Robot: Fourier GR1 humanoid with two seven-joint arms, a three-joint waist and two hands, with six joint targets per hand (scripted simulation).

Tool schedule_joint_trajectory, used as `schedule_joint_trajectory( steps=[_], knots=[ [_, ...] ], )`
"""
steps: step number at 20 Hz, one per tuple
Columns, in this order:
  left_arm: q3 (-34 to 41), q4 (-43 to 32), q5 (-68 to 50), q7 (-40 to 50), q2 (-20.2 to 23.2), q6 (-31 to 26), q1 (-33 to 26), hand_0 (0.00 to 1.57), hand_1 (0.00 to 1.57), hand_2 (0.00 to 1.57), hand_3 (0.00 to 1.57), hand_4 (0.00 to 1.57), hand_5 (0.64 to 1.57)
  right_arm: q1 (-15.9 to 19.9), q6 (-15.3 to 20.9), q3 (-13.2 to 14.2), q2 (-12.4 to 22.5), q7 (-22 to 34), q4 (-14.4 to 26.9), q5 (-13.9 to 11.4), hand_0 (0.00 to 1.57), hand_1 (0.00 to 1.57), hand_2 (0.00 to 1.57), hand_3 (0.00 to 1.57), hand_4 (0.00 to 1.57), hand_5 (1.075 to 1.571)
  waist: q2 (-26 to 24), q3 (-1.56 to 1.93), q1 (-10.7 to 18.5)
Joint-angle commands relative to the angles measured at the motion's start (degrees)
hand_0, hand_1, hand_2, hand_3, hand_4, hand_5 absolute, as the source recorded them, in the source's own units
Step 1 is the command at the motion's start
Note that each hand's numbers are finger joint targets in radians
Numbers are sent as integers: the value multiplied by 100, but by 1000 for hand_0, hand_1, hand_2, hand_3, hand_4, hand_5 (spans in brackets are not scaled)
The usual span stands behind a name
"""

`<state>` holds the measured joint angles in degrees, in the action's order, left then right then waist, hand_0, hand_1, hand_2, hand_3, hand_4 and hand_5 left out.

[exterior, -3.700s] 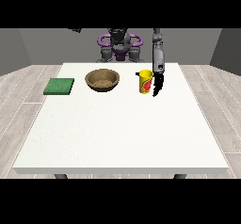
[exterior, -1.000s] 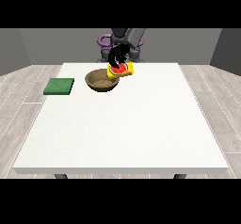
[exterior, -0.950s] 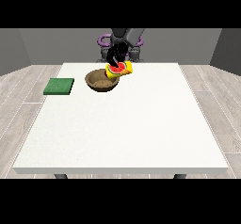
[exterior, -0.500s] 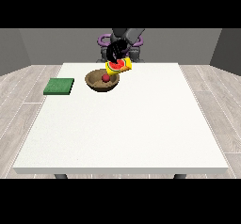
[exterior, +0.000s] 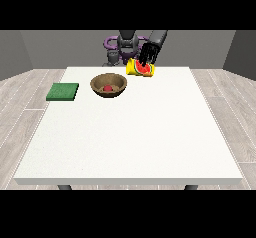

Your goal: Pick the cup and pour the ball into the bowl, then pick the bowl and place it on the pad

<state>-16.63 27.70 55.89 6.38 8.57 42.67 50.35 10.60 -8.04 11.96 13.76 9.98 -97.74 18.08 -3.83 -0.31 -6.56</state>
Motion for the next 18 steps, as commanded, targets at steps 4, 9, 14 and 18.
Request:
schedule_joint_trajectory(
  steps=[4, 9, 14, 18],
  knots=[
    [1162, 982, -2088, -2254, 243, 409, -1493, 1554, 1554, 1571, 1571, 1311, 1549, -194, 328, -340, -281, 69, -876, -296, 0, 0, 0, 0, 397, 1566, 494, -17, 23],
    [1992, 1881, -3933, -3113, -402, -665, -1459, 1419, 1419, 1571, 1571, 1382, 1502, -143, 361, -247, -317, 8, -918, -202, 0, 0, 0, 0, 444, 1565, 651, -84, 248],
    [2787, 2384, -5678, -3729, -831, -2291, -1547, 811, 811, 873, 348, 476, 1566, -123, 552, -403, -527, 119, -1064, -241, 0, 0, 0, 0, 501, 1566, 893, -90, 544],
    [3442, 2438, -6687, -4258, 7, -4038, -1469, 173, 173, 0, 0, 202, 1566, -72, 823, -494, -609, 72, -1271, -571, 0, 0, 0, 0, 512, 1563, 1463, -13, 830]
  ],
)
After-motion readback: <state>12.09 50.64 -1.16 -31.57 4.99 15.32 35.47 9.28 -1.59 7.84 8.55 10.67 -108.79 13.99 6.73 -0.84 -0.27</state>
